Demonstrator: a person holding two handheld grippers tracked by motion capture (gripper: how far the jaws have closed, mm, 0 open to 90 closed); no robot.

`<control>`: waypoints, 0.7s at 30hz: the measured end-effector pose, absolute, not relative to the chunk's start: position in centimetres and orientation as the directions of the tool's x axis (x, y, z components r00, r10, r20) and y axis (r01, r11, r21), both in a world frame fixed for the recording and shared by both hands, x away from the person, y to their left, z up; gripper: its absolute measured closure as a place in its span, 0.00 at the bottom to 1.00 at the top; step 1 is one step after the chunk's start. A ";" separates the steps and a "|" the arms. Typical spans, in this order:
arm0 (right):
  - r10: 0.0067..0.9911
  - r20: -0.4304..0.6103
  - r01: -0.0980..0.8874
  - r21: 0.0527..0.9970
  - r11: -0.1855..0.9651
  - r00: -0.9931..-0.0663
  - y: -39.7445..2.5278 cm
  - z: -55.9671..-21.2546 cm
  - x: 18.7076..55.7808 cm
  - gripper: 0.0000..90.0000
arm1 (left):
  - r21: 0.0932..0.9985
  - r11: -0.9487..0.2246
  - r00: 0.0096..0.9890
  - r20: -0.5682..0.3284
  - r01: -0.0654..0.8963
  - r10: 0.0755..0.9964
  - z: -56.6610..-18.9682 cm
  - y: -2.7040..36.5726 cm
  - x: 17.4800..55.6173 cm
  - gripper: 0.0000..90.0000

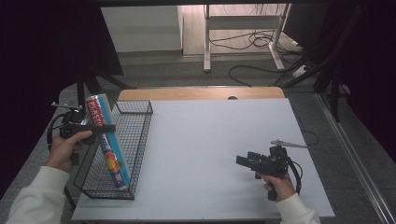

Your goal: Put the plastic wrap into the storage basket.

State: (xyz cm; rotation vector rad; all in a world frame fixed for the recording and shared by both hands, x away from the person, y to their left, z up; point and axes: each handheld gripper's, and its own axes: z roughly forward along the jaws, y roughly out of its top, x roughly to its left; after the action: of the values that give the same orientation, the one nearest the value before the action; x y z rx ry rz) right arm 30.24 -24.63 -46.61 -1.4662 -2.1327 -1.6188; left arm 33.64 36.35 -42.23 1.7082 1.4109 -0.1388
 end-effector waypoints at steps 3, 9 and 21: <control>0.622 0.571 0.718 0.696 -0.021 -0.535 -24.6 -46.7 30.2 0.21 | 0.525 0.071 0.307 -0.596 0.848 0.742 -42.7 36.1 34.4 0.35; 0.625 0.575 0.722 0.692 -0.028 -0.528 -24.6 -46.7 30.3 0.21 | 0.485 0.097 0.225 -0.563 0.869 0.795 -43.4 34.3 36.4 0.35; 0.628 0.578 0.725 0.688 -0.032 -0.521 -24.8 -46.8 30.3 0.21 | 0.424 0.107 0.102 -0.441 0.899 0.892 -45.5 30.8 39.7 0.34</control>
State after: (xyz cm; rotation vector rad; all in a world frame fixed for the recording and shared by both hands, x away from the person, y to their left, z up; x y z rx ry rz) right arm 30.32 -24.77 -46.77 -1.4879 -2.1199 -1.6106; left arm 39.68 30.78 -45.53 1.7536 1.7584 -0.0160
